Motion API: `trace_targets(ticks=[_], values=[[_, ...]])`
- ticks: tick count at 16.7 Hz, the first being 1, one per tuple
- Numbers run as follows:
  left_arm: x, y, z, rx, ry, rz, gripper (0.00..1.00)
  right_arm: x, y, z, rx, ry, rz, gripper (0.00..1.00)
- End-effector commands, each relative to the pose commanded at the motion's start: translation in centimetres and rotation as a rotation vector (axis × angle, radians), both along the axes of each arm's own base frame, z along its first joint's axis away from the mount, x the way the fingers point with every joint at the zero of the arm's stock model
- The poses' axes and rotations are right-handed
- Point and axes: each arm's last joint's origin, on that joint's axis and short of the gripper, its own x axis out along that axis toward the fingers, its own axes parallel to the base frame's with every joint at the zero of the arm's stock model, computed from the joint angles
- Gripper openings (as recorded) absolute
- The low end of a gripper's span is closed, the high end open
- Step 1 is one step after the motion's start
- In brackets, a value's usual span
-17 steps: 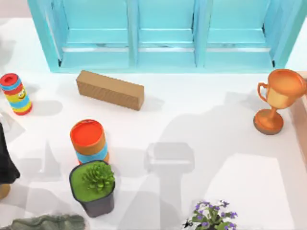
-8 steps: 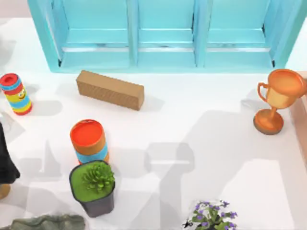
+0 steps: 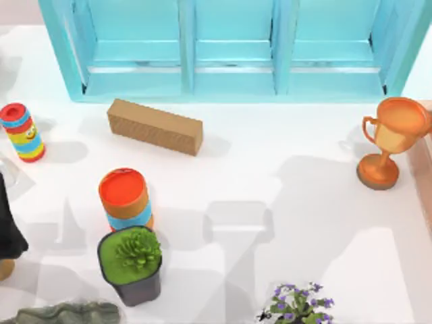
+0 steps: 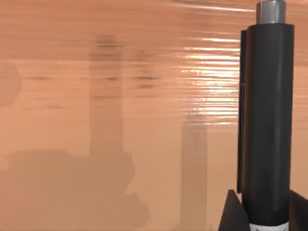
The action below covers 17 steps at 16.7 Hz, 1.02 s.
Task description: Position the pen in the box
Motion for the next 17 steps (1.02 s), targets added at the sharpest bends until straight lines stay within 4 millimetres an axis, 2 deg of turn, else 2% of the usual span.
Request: trace_targets(ticks=[11,17], values=[[0.00,0.00,0.00,0.000,0.000,0.000,1.00,0.00,0.00,0.00,0.000,0.000,0.000,0.98],[0.00,0.00,0.00,0.000,0.000,0.000,1.00,0.00,0.00,0.00,0.000,0.000,0.000,1.00]])
